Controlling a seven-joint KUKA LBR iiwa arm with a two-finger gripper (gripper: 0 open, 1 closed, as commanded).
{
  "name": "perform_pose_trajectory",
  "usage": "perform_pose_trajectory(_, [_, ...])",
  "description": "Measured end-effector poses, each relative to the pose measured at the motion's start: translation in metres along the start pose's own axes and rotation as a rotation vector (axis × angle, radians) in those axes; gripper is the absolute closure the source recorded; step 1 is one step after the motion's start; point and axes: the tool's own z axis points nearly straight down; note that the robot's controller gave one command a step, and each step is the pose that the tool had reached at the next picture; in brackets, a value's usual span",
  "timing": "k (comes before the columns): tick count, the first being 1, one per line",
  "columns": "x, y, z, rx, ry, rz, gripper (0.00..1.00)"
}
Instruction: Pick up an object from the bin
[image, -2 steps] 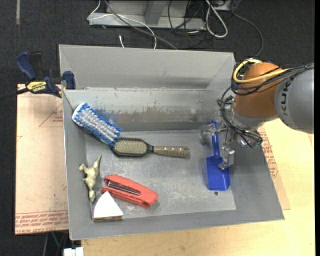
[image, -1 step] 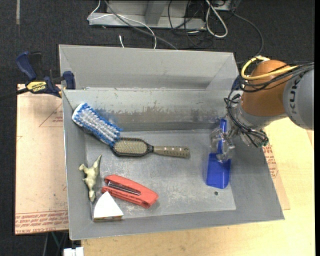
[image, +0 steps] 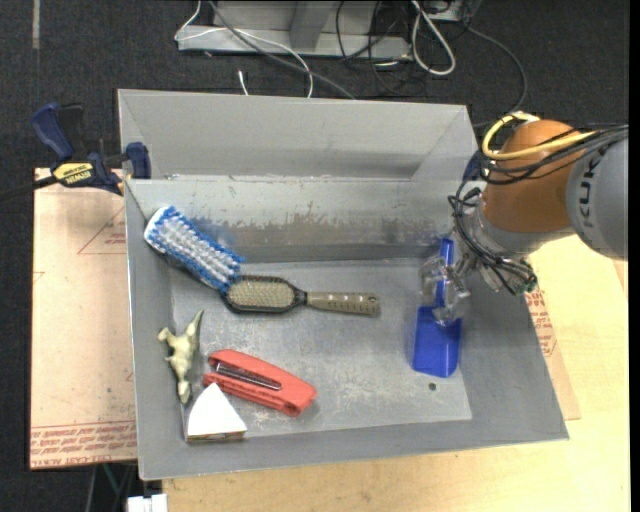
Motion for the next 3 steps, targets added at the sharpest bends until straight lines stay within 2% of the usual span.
perform_pose_trajectory(2, [0.0,0.0,0.0,0.0,0.0,0.001,1.0])
perform_pose_trajectory(3, [0.024,0.008,0.015,-0.001,-0.013,-0.137,1.0])
